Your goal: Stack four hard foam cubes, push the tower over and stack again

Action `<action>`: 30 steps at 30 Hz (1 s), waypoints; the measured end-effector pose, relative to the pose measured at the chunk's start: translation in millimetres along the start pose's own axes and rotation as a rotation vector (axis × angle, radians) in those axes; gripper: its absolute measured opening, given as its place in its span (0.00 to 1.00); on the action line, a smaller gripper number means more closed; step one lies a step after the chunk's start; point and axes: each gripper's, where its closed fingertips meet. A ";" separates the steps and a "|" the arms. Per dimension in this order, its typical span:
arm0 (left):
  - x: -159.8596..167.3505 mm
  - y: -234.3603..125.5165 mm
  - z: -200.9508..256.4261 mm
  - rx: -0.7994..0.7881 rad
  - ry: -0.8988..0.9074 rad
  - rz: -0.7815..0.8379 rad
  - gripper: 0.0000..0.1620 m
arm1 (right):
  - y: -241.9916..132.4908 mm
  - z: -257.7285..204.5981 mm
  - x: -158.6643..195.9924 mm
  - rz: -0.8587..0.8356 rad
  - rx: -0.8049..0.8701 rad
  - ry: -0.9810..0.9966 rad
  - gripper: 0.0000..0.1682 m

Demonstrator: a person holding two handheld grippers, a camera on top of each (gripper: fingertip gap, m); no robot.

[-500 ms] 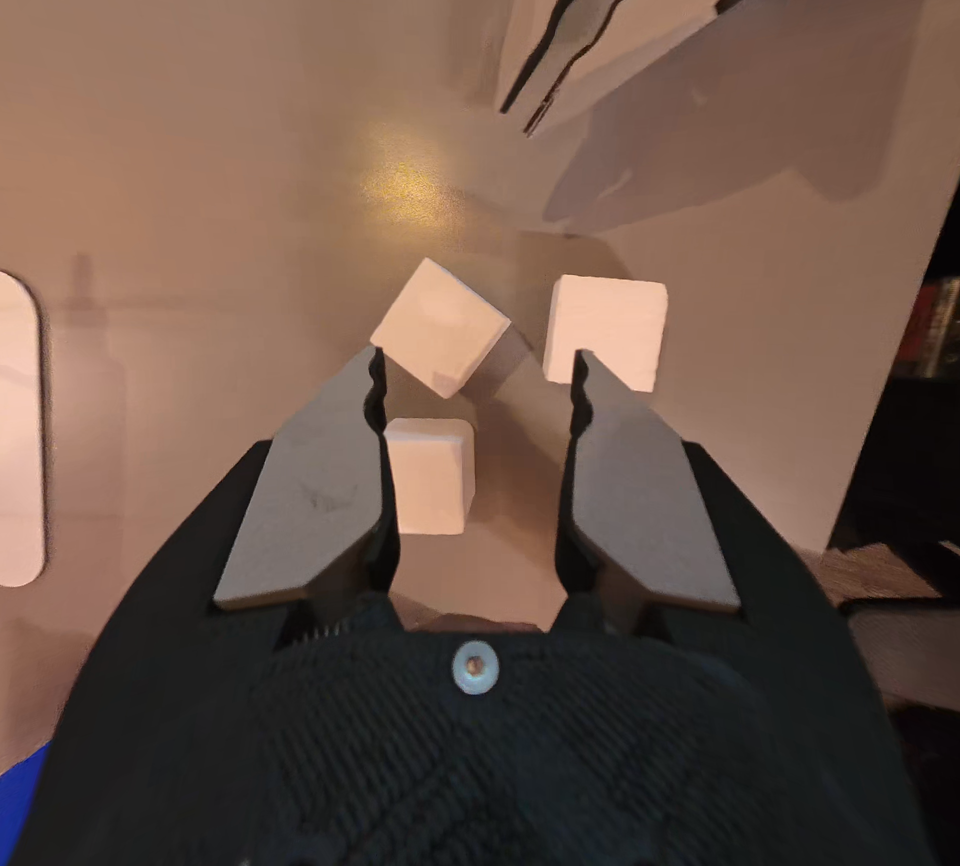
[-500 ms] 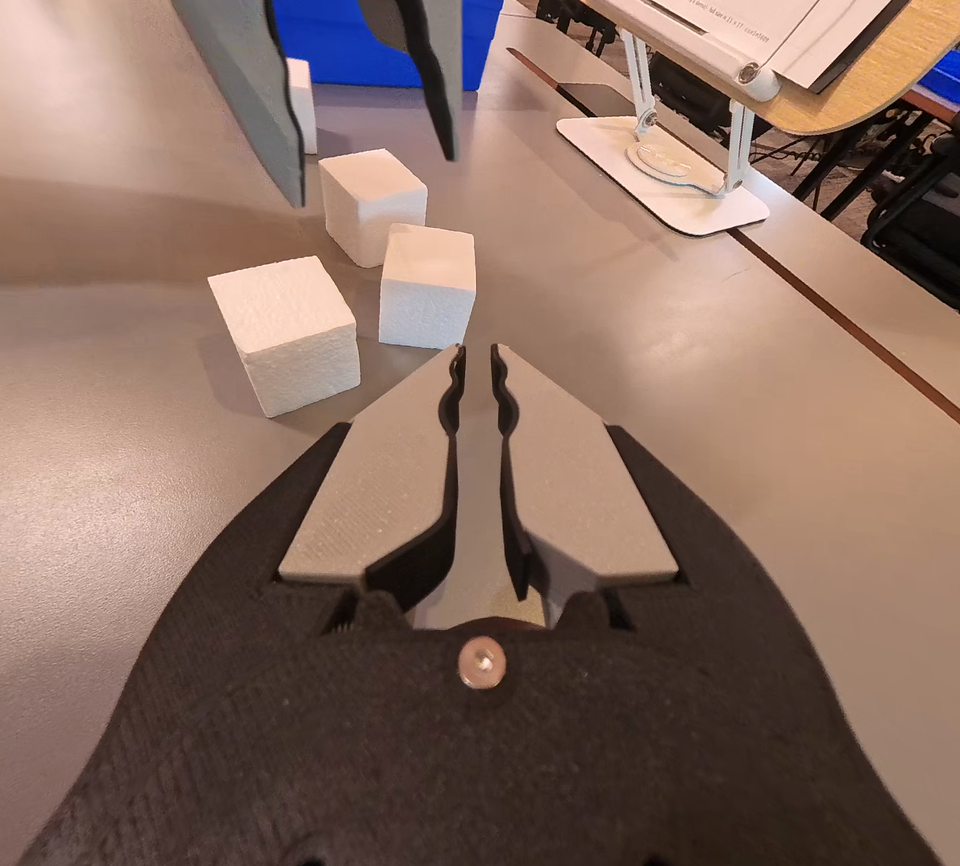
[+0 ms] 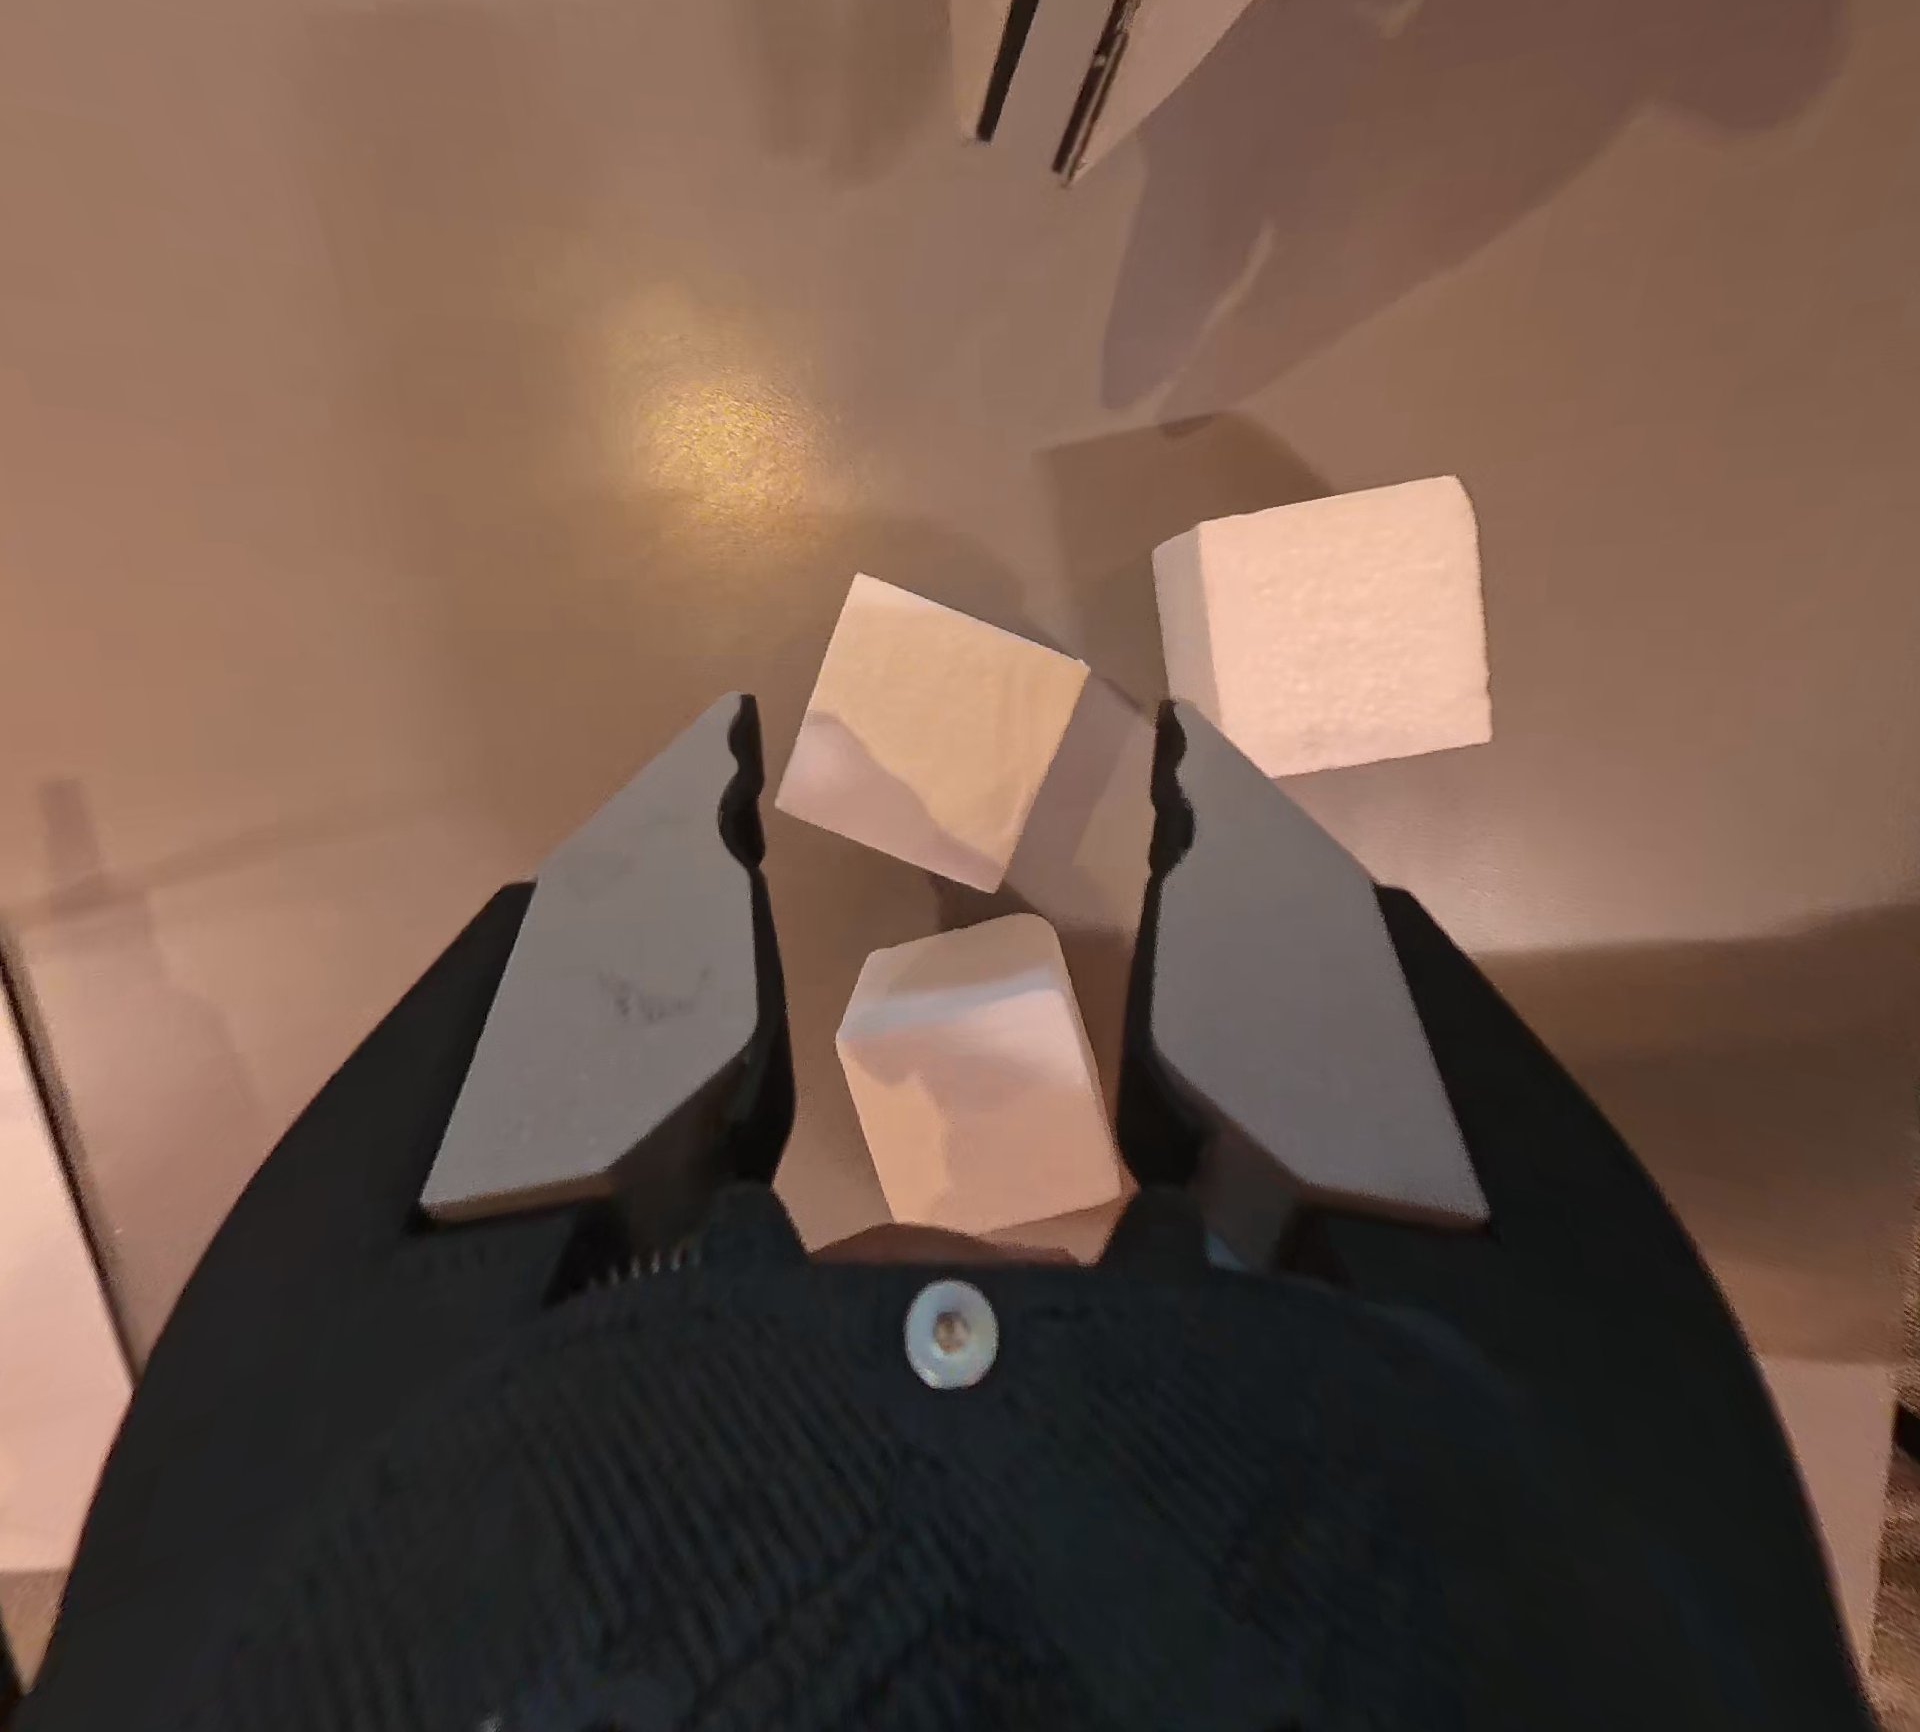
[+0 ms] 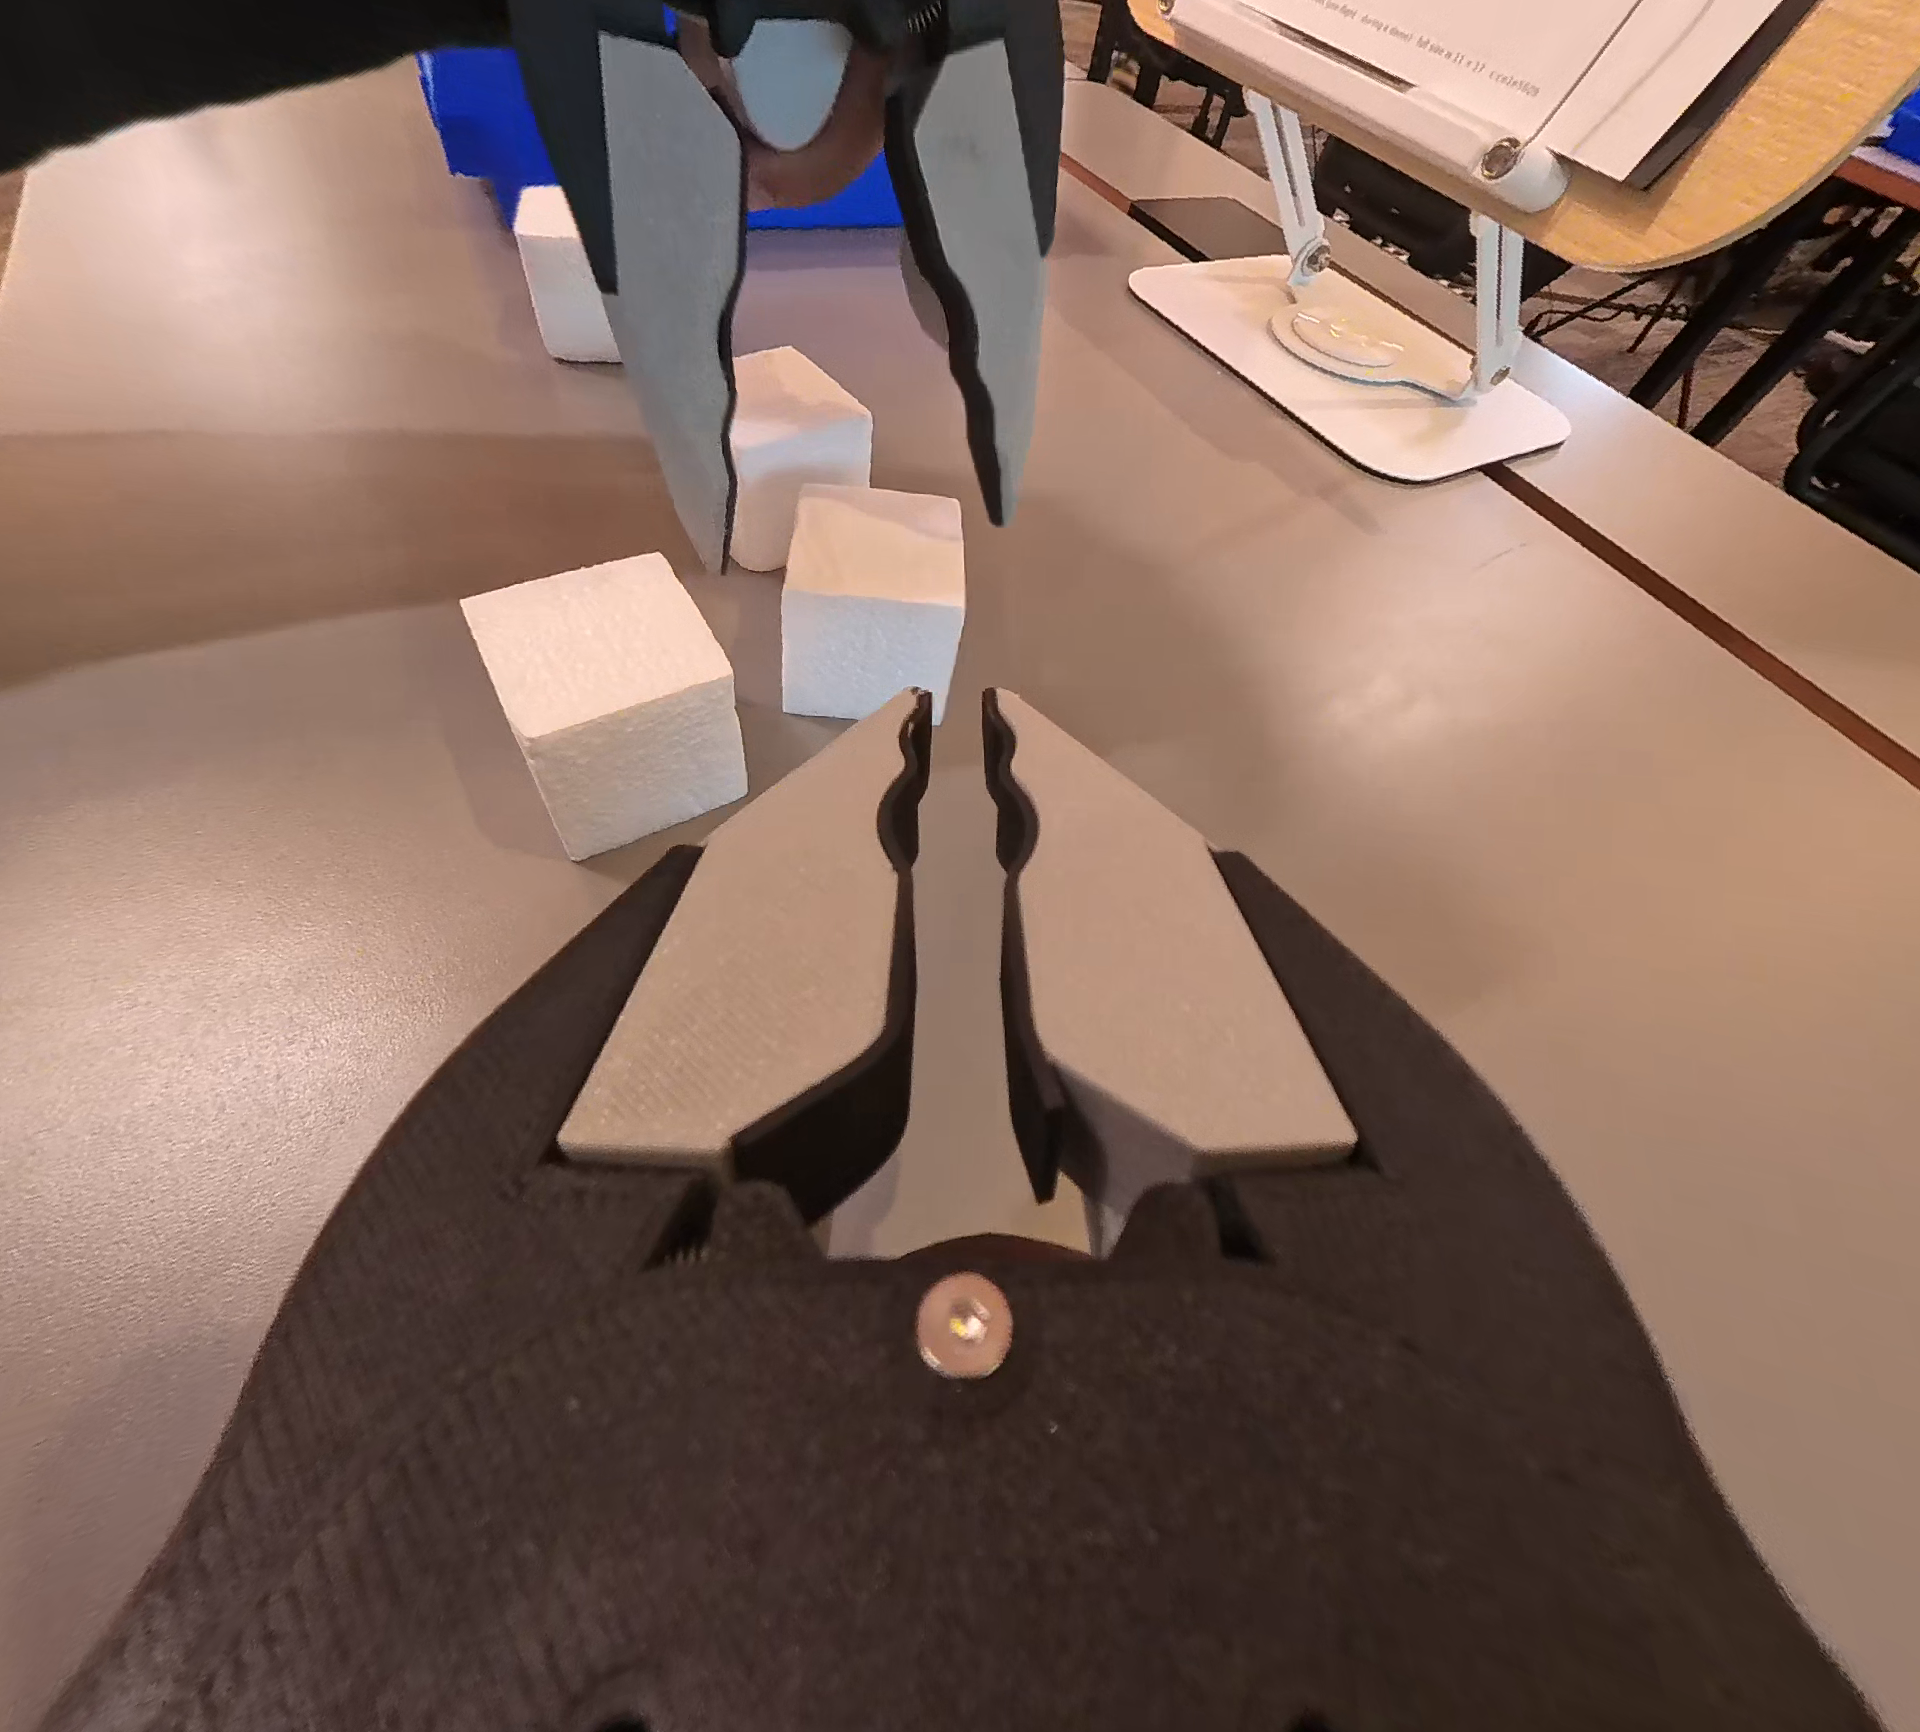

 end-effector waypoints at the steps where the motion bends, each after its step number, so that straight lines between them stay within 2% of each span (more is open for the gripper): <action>1: 2.3 3.6 -0.7 0.010 -0.002 -0.008 0.44 | 0.0 -0.6 -0.4 0.002 -0.003 0.002 0.04; 7: 13.4 19.1 -7.9 0.003 -0.009 -0.069 0.38 | 0.8 -3.1 -0.5 0.001 -0.013 0.004 0.04; 11: 3.6 -4.4 -13.5 -0.052 -0.055 -0.010 0.38 | 0.9 -3.1 0.5 -0.004 -0.013 0.006 0.04; 14: 4.5 -26.7 -18.7 -0.138 -0.203 -0.014 0.38 | -0.3 -2.3 -0.8 0.000 -0.008 0.005 0.04; 17: 10.2 -39.8 -5.1 -0.180 -0.380 -0.045 0.38 | -1.8 -1.9 -3.3 0.011 -0.005 0.007 0.04; 20: 0.4 -47.2 25.0 -0.134 -0.463 0.011 0.38 | -1.9 -2.5 -4.0 0.011 -0.004 0.002 0.04; 23: -4.2 -48.7 48.0 -0.110 -0.494 0.026 0.38 | -1.3 -2.2 -2.3 0.002 0.003 -0.009 0.04; 26: -0.5 -47.4 53.8 -0.156 -0.483 0.001 0.39 | -0.9 -0.5 0.6 -0.006 0.009 -0.009 0.04; 30: -5.1 -46.2 58.5 -0.141 -0.471 0.014 0.39 | -0.1 1.9 4.8 -0.017 0.015 -0.002 0.04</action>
Point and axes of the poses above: each gripper's, where its closed fingertips meet, y out along the fingers, x out of its underside, z = x × y across the jaws, and after that the axes turned 11 degrees about -y, right-handed
